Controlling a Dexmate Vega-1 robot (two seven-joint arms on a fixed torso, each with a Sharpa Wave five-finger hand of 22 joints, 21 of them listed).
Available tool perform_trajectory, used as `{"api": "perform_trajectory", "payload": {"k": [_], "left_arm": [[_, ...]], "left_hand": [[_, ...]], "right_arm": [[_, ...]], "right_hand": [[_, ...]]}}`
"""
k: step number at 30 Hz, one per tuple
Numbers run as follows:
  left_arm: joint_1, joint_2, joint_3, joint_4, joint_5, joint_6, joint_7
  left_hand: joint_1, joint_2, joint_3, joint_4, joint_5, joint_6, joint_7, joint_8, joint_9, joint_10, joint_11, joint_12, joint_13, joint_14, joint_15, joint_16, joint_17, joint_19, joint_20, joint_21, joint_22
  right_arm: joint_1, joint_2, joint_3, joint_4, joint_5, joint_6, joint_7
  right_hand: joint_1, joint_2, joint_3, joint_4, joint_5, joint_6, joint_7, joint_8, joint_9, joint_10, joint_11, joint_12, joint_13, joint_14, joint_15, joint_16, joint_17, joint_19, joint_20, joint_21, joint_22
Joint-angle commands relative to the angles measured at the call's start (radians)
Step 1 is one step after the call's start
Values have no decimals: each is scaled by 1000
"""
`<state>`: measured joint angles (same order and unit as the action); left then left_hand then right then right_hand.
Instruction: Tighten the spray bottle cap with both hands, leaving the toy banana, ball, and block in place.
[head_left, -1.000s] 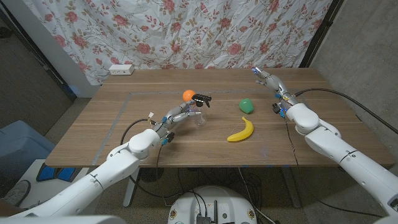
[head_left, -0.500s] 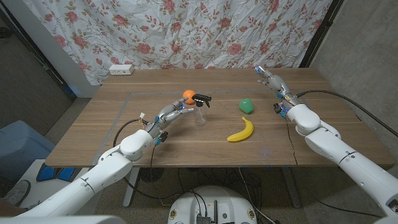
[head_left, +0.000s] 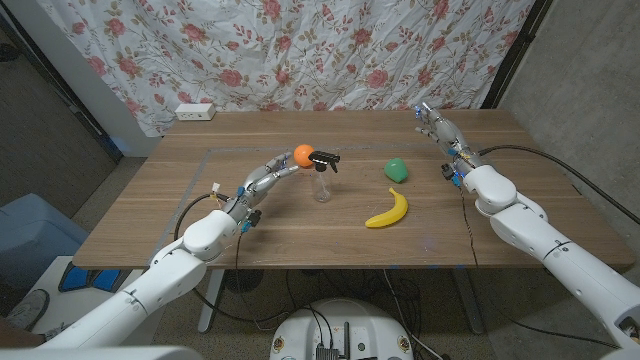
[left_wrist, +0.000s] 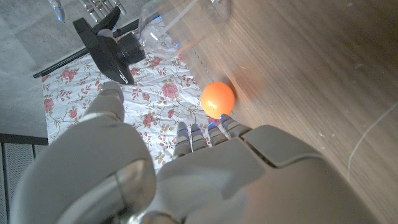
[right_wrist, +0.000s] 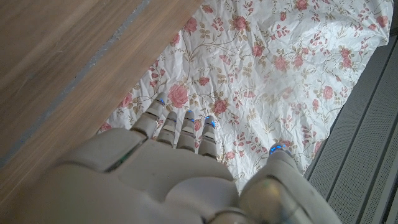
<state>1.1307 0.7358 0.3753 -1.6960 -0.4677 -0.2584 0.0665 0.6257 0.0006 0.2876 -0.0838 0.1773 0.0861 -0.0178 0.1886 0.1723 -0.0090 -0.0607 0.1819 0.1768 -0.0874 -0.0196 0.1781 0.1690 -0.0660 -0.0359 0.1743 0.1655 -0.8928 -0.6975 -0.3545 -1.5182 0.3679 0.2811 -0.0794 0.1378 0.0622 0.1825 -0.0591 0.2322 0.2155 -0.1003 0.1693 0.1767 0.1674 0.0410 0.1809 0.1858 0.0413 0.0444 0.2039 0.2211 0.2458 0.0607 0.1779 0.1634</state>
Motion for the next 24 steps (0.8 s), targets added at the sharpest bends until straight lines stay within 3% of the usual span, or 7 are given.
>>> {"api": "perform_trajectory", "payload": {"k": [1,10,12,13,14,20,24], "left_arm": [[10,6,-35,21,-61,-17,-32],[-7,-51,-42,75,-79,-63,-15],[-8,-77,-47,95,-97,-88,-14],[-8,-101,-51,112,-113,-111,-12],[-9,-124,-56,129,-130,-130,-9],[-45,-135,-56,195,-142,-158,-55],[-62,-141,-62,227,-147,-179,-71]], "left_hand": [[-57,25,-8,29,0,11,0,2,3,-1,4,7,-1,-1,4,3,4,-1,-60,10,3],[-87,51,-10,42,5,7,5,-2,3,-12,6,4,-1,-8,10,1,3,-8,-55,9,3],[-111,78,-8,58,8,14,7,-1,3,-9,9,6,-1,-7,12,3,6,-8,-53,10,3],[-137,131,5,75,14,35,20,2,2,10,17,14,-1,3,17,6,4,-2,-41,13,4],[-147,144,10,76,15,60,24,7,1,30,12,20,-1,21,11,9,2,10,-38,17,3],[-169,150,10,81,14,83,21,9,1,42,12,21,-2,36,9,9,2,22,-37,20,4],[-193,148,3,92,13,85,20,6,0,42,14,19,-2,36,7,8,3,17,-39,17,4]], "right_arm": [[26,28,-7,35,50,-5,28],[31,32,-13,25,63,-33,22],[30,37,-13,24,69,-33,19],[31,42,-13,27,77,-30,23],[33,46,-14,31,82,-30,27],[43,39,-33,19,53,-66,8],[42,70,-35,46,61,-43,-6]], "right_hand": [[-12,-4,1,11,-3,-8,6,0,2,-5,4,5,1,3,4,6,2,7,-8,4,1],[-32,4,-2,22,-1,-30,17,1,1,-14,-9,4,0,8,-8,8,2,5,-9,4,1],[-35,5,-3,23,-1,-34,18,1,1,-14,-10,4,0,8,-9,8,2,5,-11,4,1],[-36,5,-3,23,-1,-35,18,1,1,-14,-11,5,0,9,-9,8,2,5,-11,4,1],[-36,5,-3,24,-1,-37,19,1,1,-14,-11,5,-1,9,-10,8,2,5,-11,4,1],[-45,9,-4,29,1,-56,24,-2,1,-14,-13,6,-1,12,-10,10,1,4,-15,4,1],[-50,10,-5,32,1,-66,29,-2,0,-15,-11,6,-1,12,-11,9,1,3,-17,4,1]]}}
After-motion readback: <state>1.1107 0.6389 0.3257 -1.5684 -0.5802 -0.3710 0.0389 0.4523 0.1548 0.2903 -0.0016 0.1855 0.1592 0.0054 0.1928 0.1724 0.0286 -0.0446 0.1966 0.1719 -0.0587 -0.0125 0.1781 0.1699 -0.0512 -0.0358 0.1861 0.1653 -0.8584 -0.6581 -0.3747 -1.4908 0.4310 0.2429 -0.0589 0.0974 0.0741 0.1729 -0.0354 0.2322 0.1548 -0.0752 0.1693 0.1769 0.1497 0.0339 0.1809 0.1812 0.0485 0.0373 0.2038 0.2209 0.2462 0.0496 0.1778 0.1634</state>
